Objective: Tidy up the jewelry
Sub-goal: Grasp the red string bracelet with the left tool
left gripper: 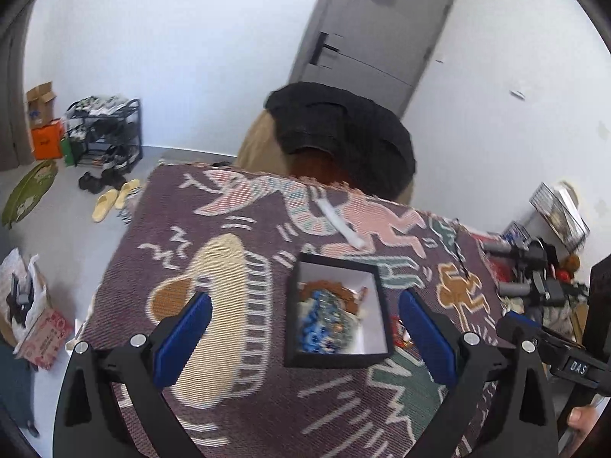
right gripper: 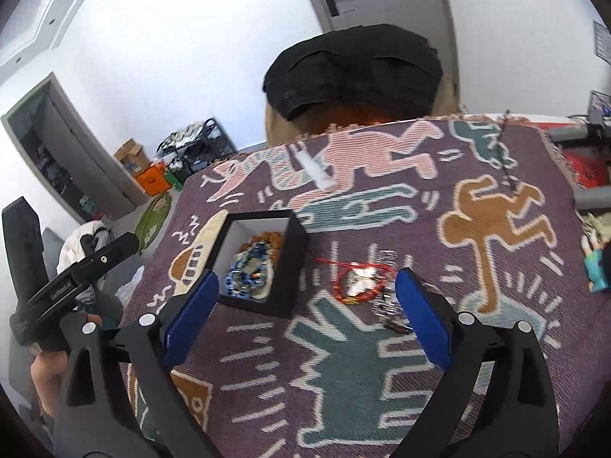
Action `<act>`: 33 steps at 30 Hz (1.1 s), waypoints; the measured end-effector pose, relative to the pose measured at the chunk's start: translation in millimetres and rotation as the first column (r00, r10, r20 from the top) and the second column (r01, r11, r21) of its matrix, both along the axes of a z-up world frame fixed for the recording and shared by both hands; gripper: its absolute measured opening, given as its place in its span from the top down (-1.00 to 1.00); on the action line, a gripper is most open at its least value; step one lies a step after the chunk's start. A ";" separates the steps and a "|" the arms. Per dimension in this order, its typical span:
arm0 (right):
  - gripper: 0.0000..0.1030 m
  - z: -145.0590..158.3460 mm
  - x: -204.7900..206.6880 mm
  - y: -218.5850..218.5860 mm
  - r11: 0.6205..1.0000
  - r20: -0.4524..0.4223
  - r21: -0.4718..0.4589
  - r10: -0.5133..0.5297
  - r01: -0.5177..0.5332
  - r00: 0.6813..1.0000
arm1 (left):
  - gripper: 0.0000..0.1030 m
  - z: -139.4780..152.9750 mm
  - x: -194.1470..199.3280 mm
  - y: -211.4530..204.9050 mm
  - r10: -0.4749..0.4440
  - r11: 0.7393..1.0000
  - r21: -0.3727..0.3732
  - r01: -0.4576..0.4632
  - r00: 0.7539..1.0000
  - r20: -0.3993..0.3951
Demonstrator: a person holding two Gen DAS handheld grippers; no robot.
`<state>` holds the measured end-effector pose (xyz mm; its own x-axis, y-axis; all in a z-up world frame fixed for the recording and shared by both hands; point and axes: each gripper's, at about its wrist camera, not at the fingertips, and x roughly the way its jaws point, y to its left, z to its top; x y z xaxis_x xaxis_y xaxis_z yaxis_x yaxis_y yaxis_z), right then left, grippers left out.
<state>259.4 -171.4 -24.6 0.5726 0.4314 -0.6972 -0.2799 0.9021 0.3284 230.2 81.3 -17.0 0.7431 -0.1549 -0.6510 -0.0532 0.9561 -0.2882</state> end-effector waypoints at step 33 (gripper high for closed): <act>0.15 -102.1 34.8 -92.2 0.980 -0.299 0.127 -0.107 0.150 0.948 | 0.18 -51.4 37.0 -156.8 -0.292 0.954 0.032 0.298 0.947 -0.133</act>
